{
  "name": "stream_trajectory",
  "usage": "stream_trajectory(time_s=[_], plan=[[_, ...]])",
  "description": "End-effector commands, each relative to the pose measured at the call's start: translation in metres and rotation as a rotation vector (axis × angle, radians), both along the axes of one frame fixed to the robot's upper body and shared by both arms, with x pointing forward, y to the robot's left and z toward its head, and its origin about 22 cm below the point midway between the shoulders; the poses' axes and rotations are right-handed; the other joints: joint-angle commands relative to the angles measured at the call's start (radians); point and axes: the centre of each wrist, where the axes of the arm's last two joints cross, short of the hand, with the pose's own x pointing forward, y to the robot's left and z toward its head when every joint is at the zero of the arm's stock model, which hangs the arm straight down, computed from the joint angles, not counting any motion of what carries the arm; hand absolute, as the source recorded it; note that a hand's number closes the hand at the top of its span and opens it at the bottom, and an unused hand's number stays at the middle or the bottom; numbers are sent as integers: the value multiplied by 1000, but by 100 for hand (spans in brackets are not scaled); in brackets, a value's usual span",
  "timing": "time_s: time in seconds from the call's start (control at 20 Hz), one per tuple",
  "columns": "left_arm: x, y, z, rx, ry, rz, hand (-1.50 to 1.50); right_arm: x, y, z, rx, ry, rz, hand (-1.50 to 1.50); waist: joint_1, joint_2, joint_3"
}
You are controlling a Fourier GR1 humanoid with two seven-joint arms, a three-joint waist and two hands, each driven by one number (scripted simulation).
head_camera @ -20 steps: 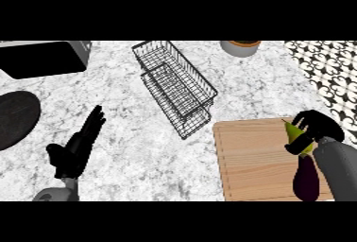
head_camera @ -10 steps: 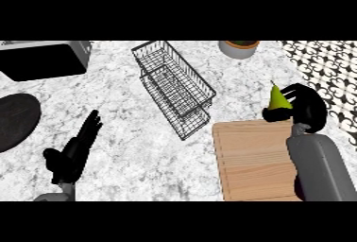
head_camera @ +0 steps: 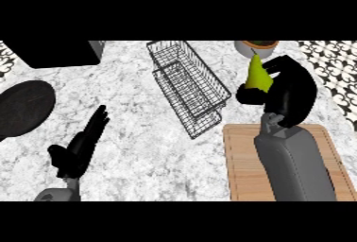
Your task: Pick the pear from the cutting board and place it in the tiered basket
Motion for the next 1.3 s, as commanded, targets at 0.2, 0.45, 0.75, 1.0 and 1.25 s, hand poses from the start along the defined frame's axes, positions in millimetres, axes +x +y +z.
stream_trajectory(time_s=[0.2, 0.45, 0.75, 1.0, 1.25], plan=[[17, -14, 10, -5, -44, -91, 0, -24, 50, 89, 39, -33, -181, 150, 83, 36, 6], [22, -32, 20, -18, -63, -135, 0, 6, 56, 125, 81, -31, -196, 150, 115, 49, 8], [25, -35, 13, -8, -45, -146, 0, 41, 65, 127, 96, 59, -190, 150, 128, 58, 8], [29, -42, 19, -20, -77, -122, 0, 73, 52, 114, 146, 64, -164, 150, 130, 62, 9], [26, -46, 21, -27, -53, -162, 0, 94, 63, 101, 150, 61, -163, 150, 144, 63, 9]])
